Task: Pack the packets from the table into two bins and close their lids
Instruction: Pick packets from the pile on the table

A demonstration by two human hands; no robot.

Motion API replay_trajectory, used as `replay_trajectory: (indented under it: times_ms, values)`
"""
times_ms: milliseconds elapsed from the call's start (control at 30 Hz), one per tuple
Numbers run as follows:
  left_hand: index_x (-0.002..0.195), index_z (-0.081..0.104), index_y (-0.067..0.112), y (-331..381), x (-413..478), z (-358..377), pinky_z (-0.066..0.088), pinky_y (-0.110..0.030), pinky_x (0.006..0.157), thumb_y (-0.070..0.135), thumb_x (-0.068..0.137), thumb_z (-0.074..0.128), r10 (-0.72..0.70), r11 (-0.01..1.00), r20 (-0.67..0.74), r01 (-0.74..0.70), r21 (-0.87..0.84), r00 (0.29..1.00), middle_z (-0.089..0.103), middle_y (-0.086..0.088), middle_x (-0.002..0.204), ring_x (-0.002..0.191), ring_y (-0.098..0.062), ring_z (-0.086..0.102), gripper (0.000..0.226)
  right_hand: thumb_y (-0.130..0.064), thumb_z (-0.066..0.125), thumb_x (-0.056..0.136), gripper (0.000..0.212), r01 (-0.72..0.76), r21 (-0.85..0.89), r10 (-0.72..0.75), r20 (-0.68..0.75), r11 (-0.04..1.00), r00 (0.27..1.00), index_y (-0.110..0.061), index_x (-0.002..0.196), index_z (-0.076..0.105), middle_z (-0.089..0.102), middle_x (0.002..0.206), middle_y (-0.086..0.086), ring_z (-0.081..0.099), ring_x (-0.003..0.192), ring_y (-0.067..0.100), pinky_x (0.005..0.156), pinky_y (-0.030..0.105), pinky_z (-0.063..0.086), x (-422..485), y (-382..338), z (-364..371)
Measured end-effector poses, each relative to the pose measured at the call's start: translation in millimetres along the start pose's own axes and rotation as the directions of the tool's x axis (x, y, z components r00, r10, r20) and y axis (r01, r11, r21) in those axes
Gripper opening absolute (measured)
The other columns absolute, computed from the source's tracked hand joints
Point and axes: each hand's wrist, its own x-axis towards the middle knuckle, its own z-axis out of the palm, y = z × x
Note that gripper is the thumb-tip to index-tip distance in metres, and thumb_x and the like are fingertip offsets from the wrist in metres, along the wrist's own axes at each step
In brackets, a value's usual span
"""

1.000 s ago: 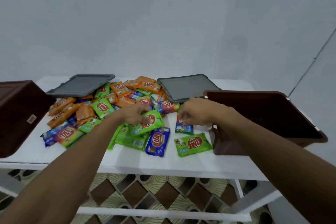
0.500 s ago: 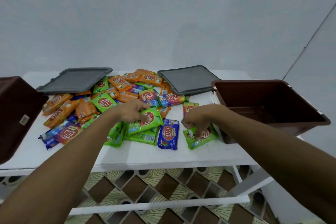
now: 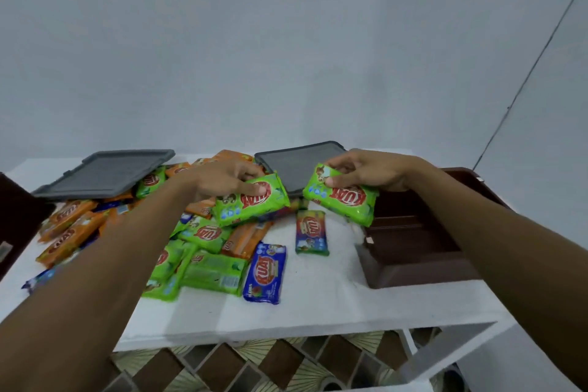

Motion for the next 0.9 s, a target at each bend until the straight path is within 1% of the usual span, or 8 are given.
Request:
replay_trajectory:
  times_ms: [67,267,333,433,567,700,767,900]
  values:
    - [0.107,0.071,0.025,22,17,11,0.051,-0.053,0.094,0.062,0.066,0.077,0.026,0.999,0.021,-0.025,-0.031,0.999,0.074,-0.004,0.106,0.100,-0.033,0.068,0.056,-0.017,0.062,0.092,0.025,0.002,0.007,-0.001,-0.048,1.000,0.999,-0.007,0.114,0.066,0.072,0.104,0.013,0.069,0.083,0.018,0.069,0.025,0.056,-20,14,-29]
    - [0.106,0.066,0.008,112,72,65,0.052,-0.027,0.064,0.021,0.090,0.064,0.140,0.981,0.070,-0.129,-0.144,0.988,0.075,-0.004,0.088,0.071,-0.014,0.066,0.021,-0.019,0.069,0.088,0.017,-0.112,-0.198,0.093,-0.106,0.974,0.990,-0.009,0.102,0.071,0.075,0.093,0.012,0.070,0.078,0.019,0.066,0.027,0.055,-75,70,-114]
    - [0.104,0.065,0.010,137,95,89,0.046,-0.018,0.051,0.016,0.093,0.062,0.168,0.983,0.102,-0.159,-0.087,0.980,0.072,0.006,0.075,0.058,-0.004,0.061,0.013,-0.019,0.070,0.088,0.016,-0.156,-0.305,0.140,-0.074,0.939,0.987,-0.009,0.101,0.070,0.075,0.093,0.012,0.070,0.077,0.018,0.065,0.027,0.056,-78,93,-131]
    - [0.101,0.066,0.012,153,135,133,0.045,-0.027,0.061,0.017,0.092,0.066,0.153,0.986,0.191,-0.162,0.031,0.970,0.070,-0.002,0.083,0.068,-0.011,0.058,0.011,-0.018,0.071,0.087,0.011,-0.160,-0.492,0.197,0.025,0.856,0.980,-0.015,0.098,0.070,0.075,0.089,0.006,0.068,0.071,0.009,0.065,0.024,0.054,-68,129,-143]
    - [0.103,0.064,0.010,146,173,179,0.047,-0.020,0.049,0.014,0.092,0.064,-0.046,0.977,0.289,-0.017,0.211,0.956,0.068,-0.011,0.091,0.062,-0.010,0.058,0.012,-0.025,0.071,0.087,0.012,-0.132,-0.659,0.266,0.108,0.741,0.958,-0.031,0.097,0.068,0.070,0.083,-0.012,0.064,0.073,0.004,0.068,0.020,0.047,-54,158,-142]
    - [0.119,0.062,0.015,125,189,197,0.057,-0.044,0.081,0.020,0.092,0.061,-0.218,0.828,0.296,0.015,0.561,0.930,0.066,-0.008,0.116,0.095,-0.028,0.066,0.027,-0.027,0.066,0.090,0.028,-0.072,-0.776,0.248,0.111,0.627,0.962,-0.022,0.117,0.064,0.073,0.099,0.000,0.061,0.084,0.012,0.077,0.025,0.047,-47,171,-136]
    - [0.128,0.058,0.018,122,190,200,0.052,-0.038,0.091,0.026,0.092,0.061,-0.226,0.759,0.246,0.012,0.651,0.943,0.065,-0.005,0.118,0.103,-0.026,0.063,0.038,-0.030,0.067,0.089,0.038,-0.064,-0.804,0.253,0.110,0.591,0.961,-0.023,0.125,0.060,0.071,0.107,0.000,0.059,0.093,0.014,0.087,0.028,0.048,-46,176,-135]
    - [0.131,0.057,0.021,121,190,200,0.046,-0.032,0.096,0.032,0.087,0.067,-0.150,0.799,0.177,0.014,0.601,0.973,0.071,0.001,0.110,0.102,-0.017,0.059,0.046,-0.035,0.068,0.087,0.044,-0.021,-0.827,0.174,0.093,0.562,0.980,-0.024,0.129,0.057,0.071,0.103,-0.005,0.051,0.101,0.014,0.083,0.026,0.040,-48,179,-134]
